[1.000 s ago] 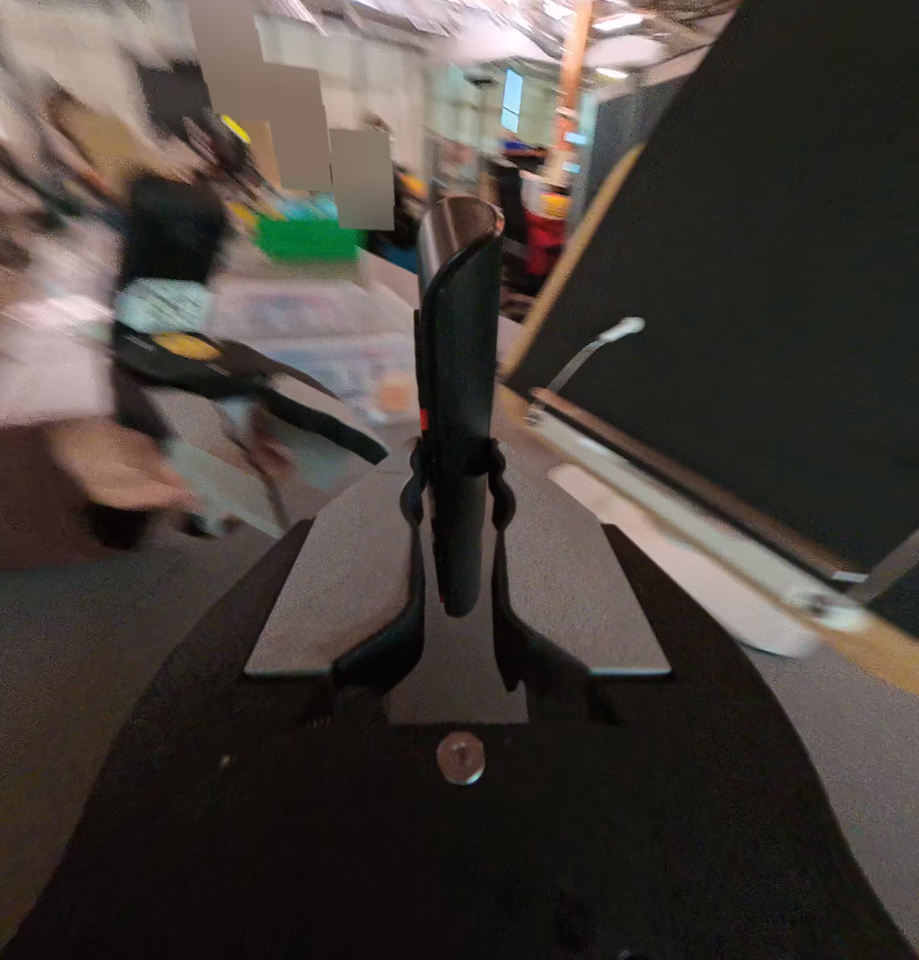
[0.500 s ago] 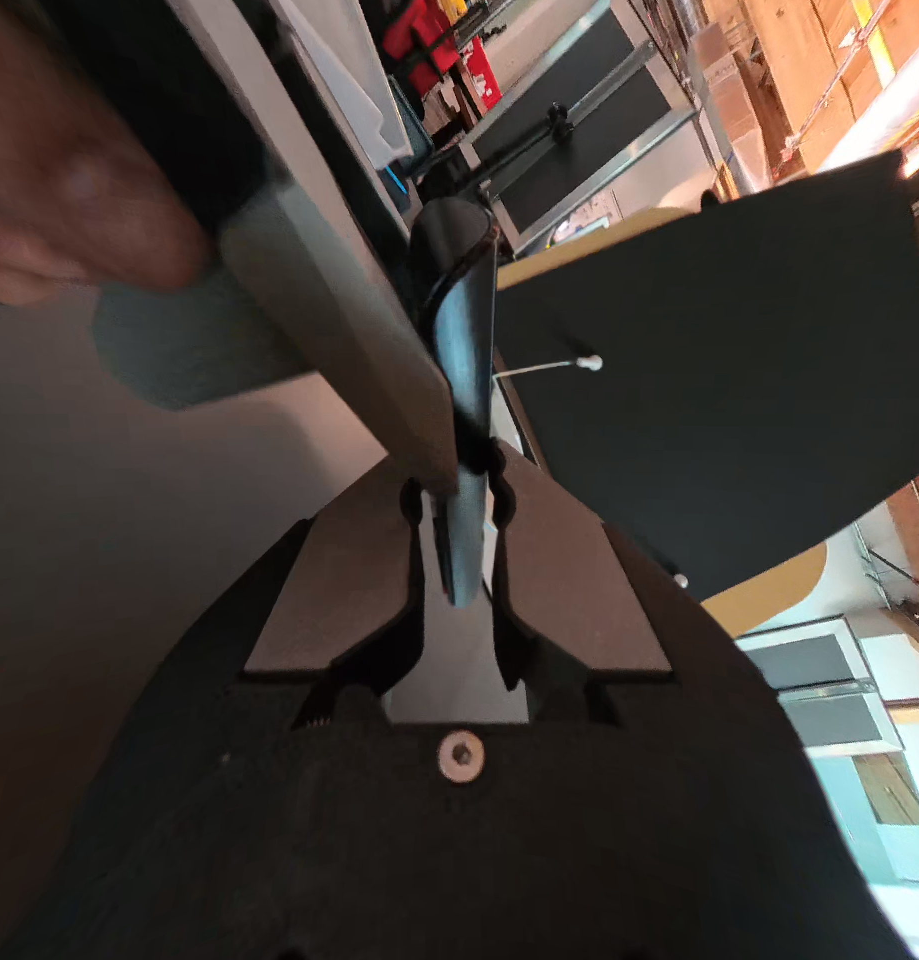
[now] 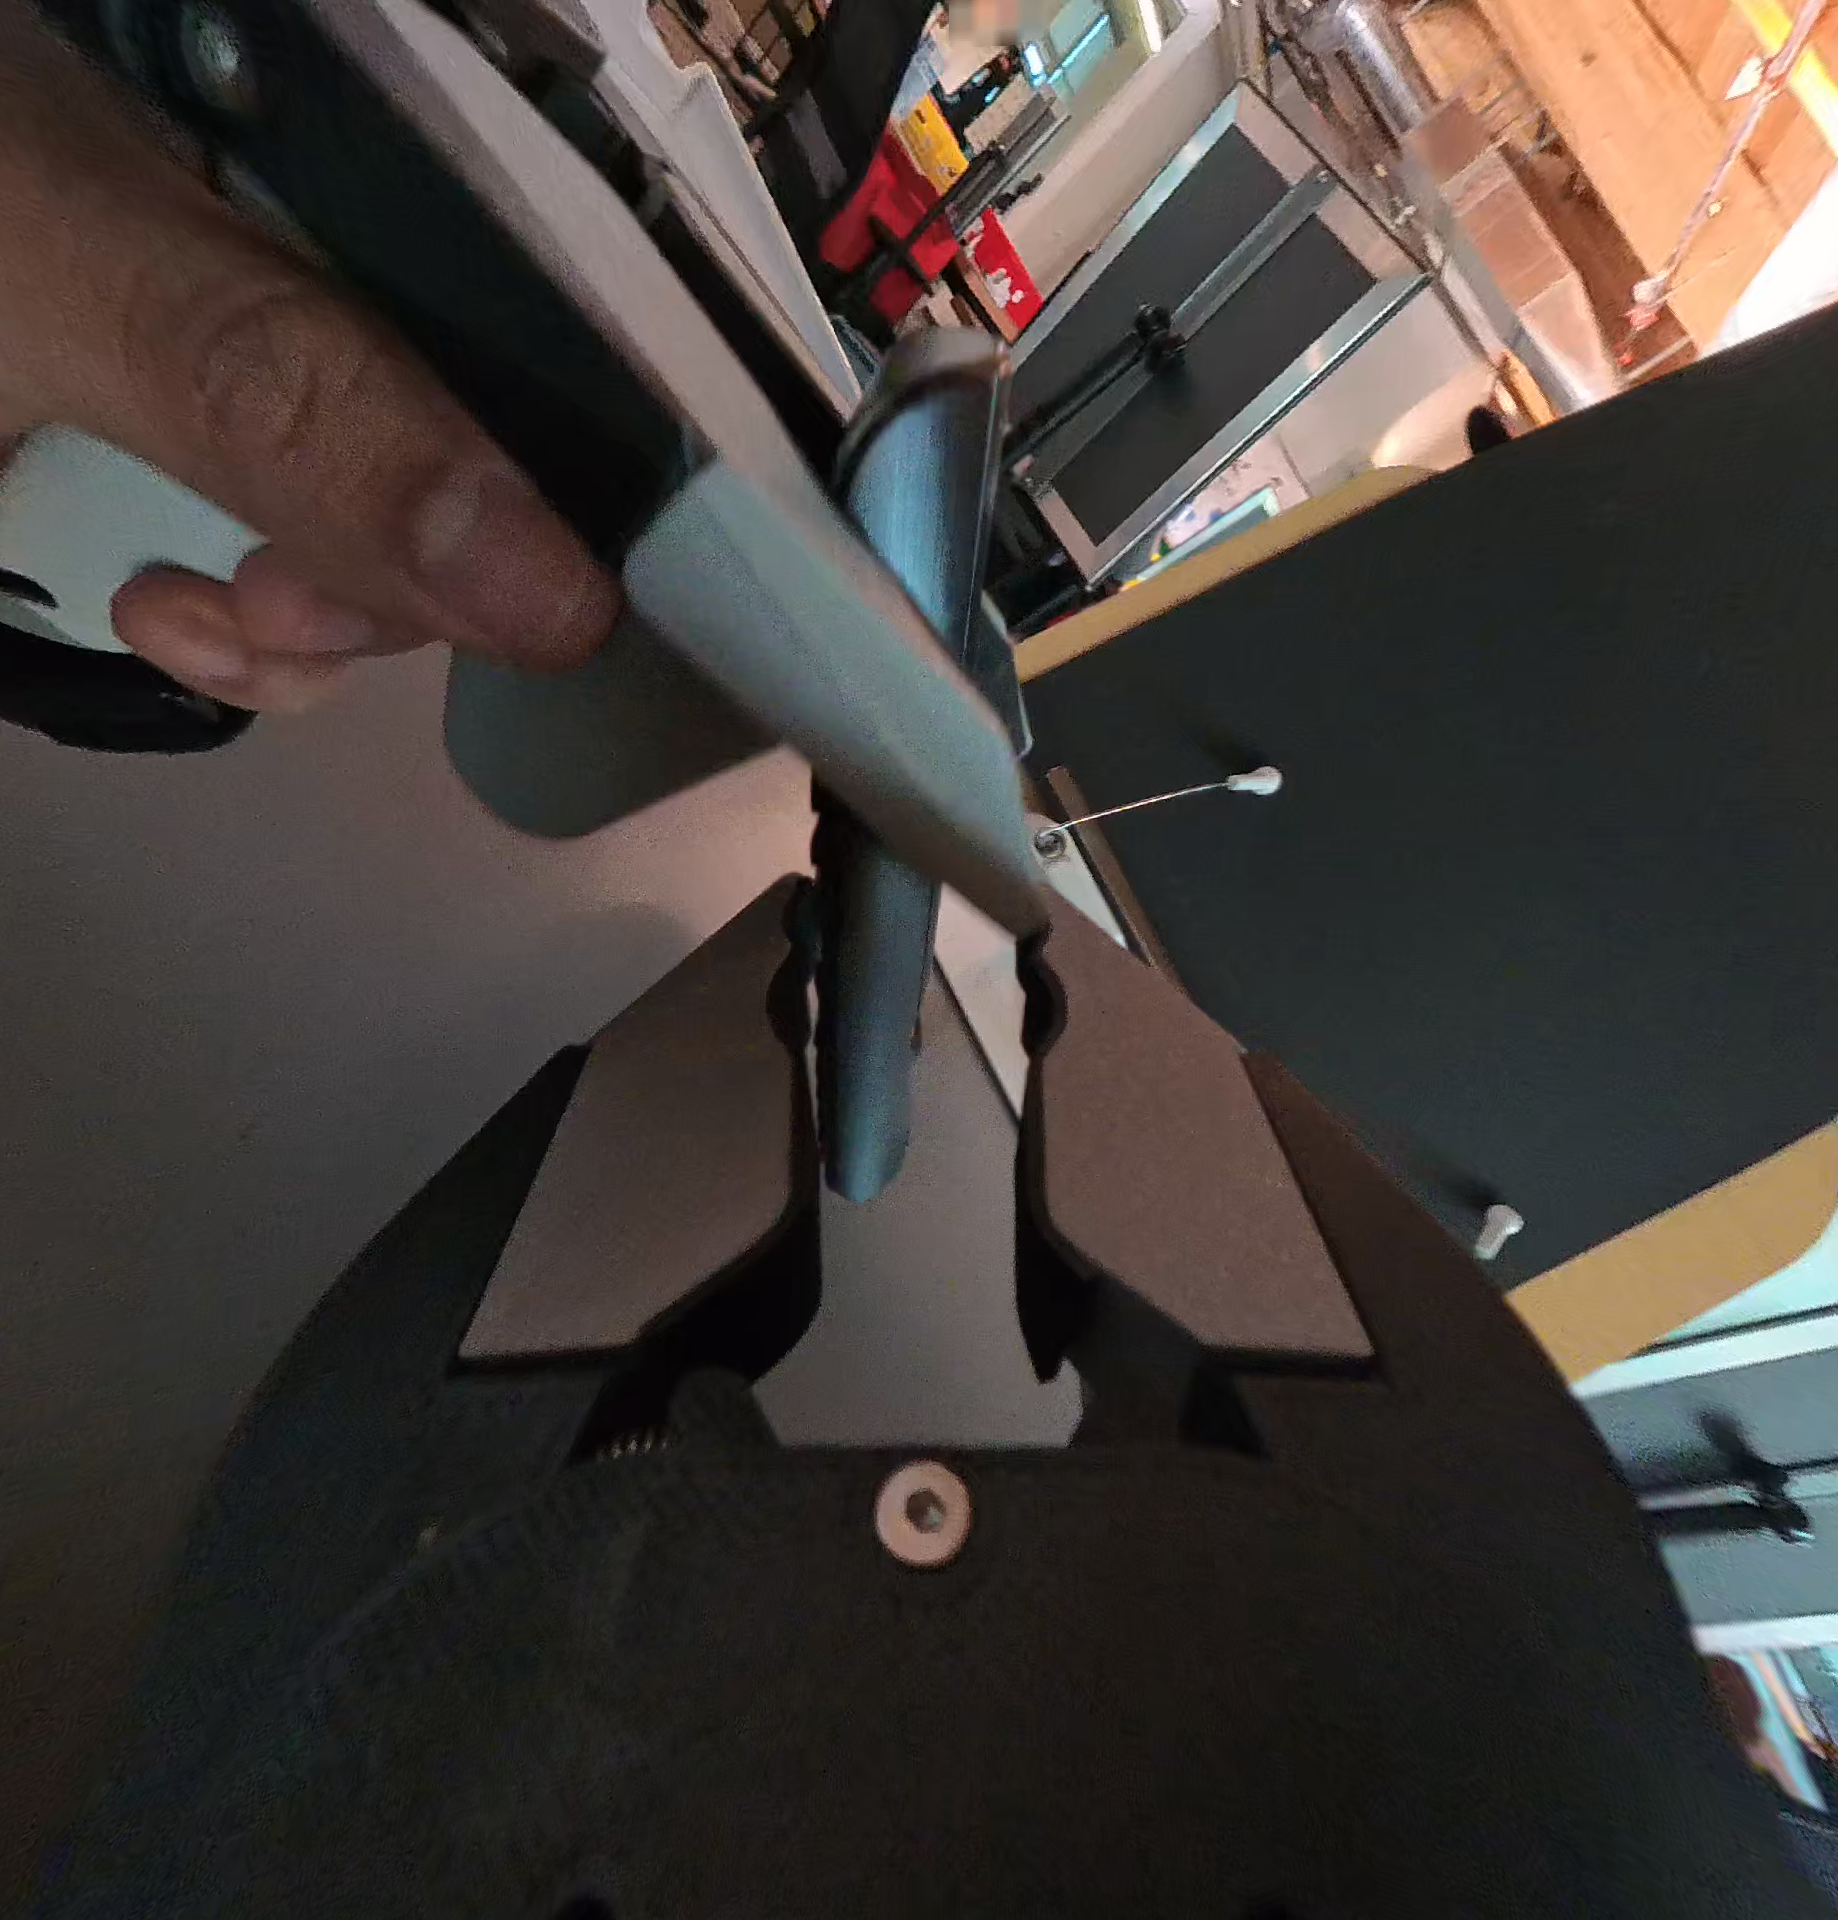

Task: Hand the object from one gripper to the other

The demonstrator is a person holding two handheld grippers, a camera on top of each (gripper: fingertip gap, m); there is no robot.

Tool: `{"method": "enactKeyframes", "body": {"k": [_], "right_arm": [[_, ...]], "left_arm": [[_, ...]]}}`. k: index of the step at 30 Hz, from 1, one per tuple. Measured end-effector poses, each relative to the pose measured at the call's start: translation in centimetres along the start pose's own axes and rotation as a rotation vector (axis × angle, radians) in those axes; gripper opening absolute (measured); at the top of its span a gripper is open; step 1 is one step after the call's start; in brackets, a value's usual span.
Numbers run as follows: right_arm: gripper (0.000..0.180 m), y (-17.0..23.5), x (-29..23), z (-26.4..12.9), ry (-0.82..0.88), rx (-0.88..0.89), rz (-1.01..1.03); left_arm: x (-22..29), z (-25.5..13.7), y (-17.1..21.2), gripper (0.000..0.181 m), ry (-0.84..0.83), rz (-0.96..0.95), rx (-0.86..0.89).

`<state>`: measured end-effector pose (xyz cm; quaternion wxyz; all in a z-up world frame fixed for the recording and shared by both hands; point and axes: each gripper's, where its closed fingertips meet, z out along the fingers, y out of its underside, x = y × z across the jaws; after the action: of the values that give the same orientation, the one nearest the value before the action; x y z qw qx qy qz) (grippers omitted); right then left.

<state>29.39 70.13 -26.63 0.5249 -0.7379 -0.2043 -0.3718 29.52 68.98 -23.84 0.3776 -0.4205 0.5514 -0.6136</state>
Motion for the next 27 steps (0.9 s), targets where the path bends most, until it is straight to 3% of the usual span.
{"method": "enactKeyframes", "body": {"k": [4,7,9,12,16,22,25,27], "right_arm": [[0.037,0.2,0.4,-0.4,-0.021,0.033,0.054],[0.028,0.5,1.4,-0.9,-0.073,0.051,0.25],[0.038,0.7,1.9,-1.0,-0.148,0.071,0.434],[0.041,0.2,0.3,-1.4,-0.407,0.128,0.716],[0.061,-0.5,-2.2,-1.6,-0.715,0.157,0.995],[0.078,-0.9,-4.0,-1.2,-0.715,0.155,0.9],[0.078,-1.6,-5.2,-0.9,-0.693,0.135,0.838],[0.066,-1.1,-5.8,-0.2,-0.631,0.085,0.783]], "left_arm": [[-1.9,-1.1,-1.4,0.058,0.006,-0.184,0.119],[-3.8,-2.2,-2.0,0.058,-0.046,-0.219,0.175],[-4.2,-2.8,-2.7,0.057,-0.059,-0.221,0.216],[-3.7,-3.0,-3.4,0.056,-0.058,-0.161,0.239],[-2.6,-2.2,-2.9,0.054,-0.042,-0.103,0.187],[-1.1,-1.4,-2.3,0.055,0.026,-0.11,0.154],[-0.2,-0.9,-2.0,0.055,0.057,-0.126,0.142],[0.4,-0.5,-1.7,0.055,0.071,-0.128,0.13]]}}
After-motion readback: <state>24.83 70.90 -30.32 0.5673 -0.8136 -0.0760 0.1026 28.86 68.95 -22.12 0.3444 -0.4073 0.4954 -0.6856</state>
